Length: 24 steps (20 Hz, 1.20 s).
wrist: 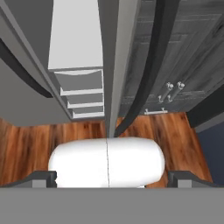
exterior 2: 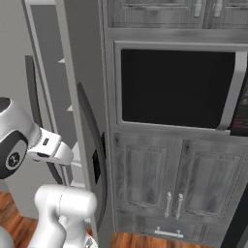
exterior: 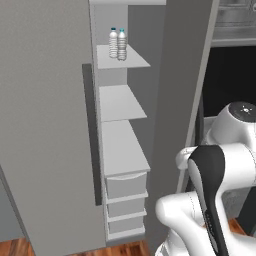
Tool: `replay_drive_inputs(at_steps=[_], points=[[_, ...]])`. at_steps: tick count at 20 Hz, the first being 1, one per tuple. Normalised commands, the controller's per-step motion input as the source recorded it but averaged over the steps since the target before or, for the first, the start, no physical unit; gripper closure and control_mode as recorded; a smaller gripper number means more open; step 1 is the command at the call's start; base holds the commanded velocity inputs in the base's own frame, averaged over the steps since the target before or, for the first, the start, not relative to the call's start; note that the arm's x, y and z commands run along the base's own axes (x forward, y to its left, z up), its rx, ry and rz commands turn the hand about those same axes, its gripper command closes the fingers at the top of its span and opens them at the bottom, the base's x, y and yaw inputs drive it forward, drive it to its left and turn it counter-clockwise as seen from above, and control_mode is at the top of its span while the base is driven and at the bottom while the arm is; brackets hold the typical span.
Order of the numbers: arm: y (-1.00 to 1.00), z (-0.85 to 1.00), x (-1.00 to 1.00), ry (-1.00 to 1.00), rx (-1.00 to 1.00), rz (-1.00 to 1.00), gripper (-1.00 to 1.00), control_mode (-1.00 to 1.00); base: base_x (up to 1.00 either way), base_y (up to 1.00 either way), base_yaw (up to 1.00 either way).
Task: Take the bottled waters from the counter and place them in the freezer to freeze. Close the freezer door after placing the bottles.
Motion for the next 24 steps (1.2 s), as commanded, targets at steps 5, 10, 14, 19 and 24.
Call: replay_drive_inputs(at_steps=[5,10,14,19,24], points=[[0.0,0.0,0.0,0.0,0.01,0.02,-1.0,-1.0,0.0,0.0,0.0],[-0.11,0.12,-0.08,-0.1,0.02,0.01,-1.0,-1.0,0.0,0.0,0.0],[-0.24,0.23,0.0,-0.07,0.07,0.01,-1.0,-1.0,0.0,0.0,0.0],[-0.32,0.3,0.0,-0.01,0.11,0.01,-1.0,-1.0,0.0,0.0,0.0],[-0.31,0.21,0.03,0.02,0.13,0.02,-1.0,-1.0,0.0,0.0,0.0]])
